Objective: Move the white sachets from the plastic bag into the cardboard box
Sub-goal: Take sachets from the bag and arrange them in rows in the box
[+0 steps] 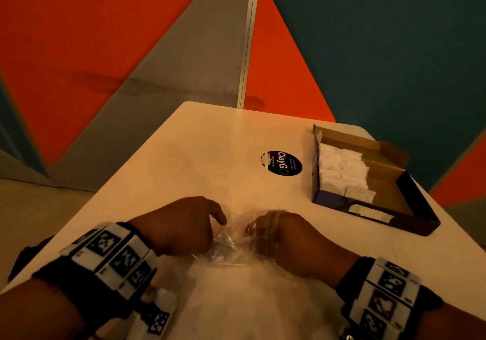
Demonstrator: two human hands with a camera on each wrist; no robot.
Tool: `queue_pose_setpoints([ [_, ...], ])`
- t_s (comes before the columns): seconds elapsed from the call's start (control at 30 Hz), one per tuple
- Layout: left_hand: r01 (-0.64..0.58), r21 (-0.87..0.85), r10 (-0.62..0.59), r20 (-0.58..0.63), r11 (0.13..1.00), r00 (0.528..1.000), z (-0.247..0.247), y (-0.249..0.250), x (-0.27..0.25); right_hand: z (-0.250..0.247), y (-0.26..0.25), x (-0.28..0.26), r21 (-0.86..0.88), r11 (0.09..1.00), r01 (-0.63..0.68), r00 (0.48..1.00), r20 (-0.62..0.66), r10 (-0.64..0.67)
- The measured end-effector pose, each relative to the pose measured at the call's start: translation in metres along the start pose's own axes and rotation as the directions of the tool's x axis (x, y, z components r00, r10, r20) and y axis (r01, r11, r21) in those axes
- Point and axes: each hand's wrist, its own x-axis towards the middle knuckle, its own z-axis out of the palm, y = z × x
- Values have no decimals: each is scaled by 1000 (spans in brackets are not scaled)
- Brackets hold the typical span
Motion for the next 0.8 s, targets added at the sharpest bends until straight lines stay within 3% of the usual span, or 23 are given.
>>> queue_pose_setpoints([
  [0.13,-3,-23,2,-19,1000,1000,2,0,1,-1,-7,2,54,998,13,1000,16,-14],
  [0.23,1,-15,-1,-10,1000,1000,3,1,1,3,-2,3,-60,996,-64,990,120,71],
  [0.33,-5,0,5,-4,1000,1000,2,2,1,11,5,6,-123,991,-43,987,152,62],
  [0.43,-6,17,6,-2,1000,1000,1,5,2,15,11,5,-146,989,14,993,117,3],
  [0.63,26,7,-26,12,1000,1000,0,5,3,26,14,5,-57,995,-85,994,61,88],
  [0.73,25,31,-26,35,999,999,-1,5,2,12,7,-1,-7,999,31,999,-25,-31],
  [0.8,39,33,-40,50,999,998,-2,6,2,-4,3,-11,40,999,-10,994,-106,14],
])
